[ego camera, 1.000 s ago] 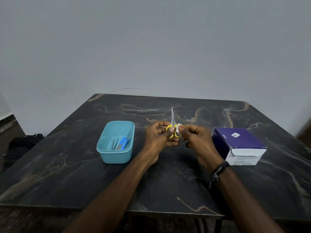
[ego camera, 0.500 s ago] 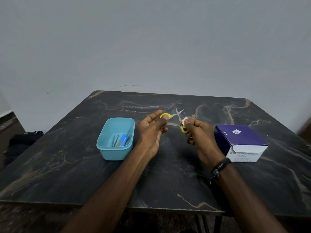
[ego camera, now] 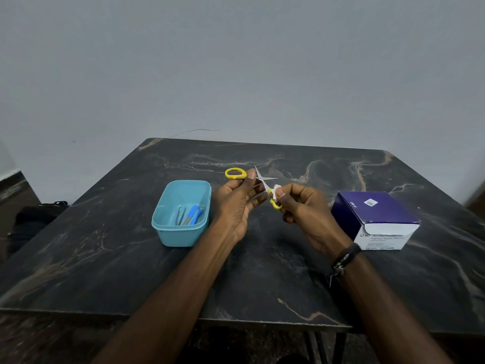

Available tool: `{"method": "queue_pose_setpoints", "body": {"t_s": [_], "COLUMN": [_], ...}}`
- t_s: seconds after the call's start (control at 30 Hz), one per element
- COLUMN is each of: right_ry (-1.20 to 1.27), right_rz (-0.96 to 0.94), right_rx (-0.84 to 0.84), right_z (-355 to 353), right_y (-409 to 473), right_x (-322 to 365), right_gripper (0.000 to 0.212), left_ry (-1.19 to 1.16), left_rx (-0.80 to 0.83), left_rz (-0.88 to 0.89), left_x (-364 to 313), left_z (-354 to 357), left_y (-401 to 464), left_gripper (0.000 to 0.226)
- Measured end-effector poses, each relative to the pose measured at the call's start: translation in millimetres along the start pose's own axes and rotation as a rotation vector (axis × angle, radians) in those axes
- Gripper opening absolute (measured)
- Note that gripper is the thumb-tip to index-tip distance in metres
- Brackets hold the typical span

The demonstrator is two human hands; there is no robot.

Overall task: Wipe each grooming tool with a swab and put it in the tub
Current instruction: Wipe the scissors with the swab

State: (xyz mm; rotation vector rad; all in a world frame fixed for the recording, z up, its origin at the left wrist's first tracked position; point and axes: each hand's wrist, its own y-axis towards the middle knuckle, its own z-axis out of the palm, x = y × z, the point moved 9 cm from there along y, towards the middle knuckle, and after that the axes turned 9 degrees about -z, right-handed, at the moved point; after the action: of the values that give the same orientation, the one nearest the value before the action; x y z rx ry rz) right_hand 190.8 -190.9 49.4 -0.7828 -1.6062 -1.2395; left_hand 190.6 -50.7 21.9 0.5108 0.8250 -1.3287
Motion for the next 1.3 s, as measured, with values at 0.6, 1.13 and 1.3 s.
{"method": "queue_pose_setpoints", "body": {"t_s": [0.6, 1.13, 1.3], "right_ry": [-0.007, -0.004, 0.063], "right_rz": [-0.046, 0.038, 0.082], "right_rx": [-0.365, -0.322, -0.251], "right_z": [-42.0, -38.6, -31.2], "right_y": [3.6, 2.1, 4.5], "right_x": [-6.6, -12.4, -21.0], "right_gripper": [0.012, 0.01, 0.01], "left_ry": [0.265, 0.352, 0.371], "left_rx": [0.061, 0.043, 0.046], "left_rz": [0.014, 0.048, 0.052], "left_x": [8.9, 8.9, 11.3], "left_z": [12.1, 10.8, 11.7], "left_y": [-13.0, -16.4, -16.5], "left_gripper": [0.011, 0.01, 0.012]}}
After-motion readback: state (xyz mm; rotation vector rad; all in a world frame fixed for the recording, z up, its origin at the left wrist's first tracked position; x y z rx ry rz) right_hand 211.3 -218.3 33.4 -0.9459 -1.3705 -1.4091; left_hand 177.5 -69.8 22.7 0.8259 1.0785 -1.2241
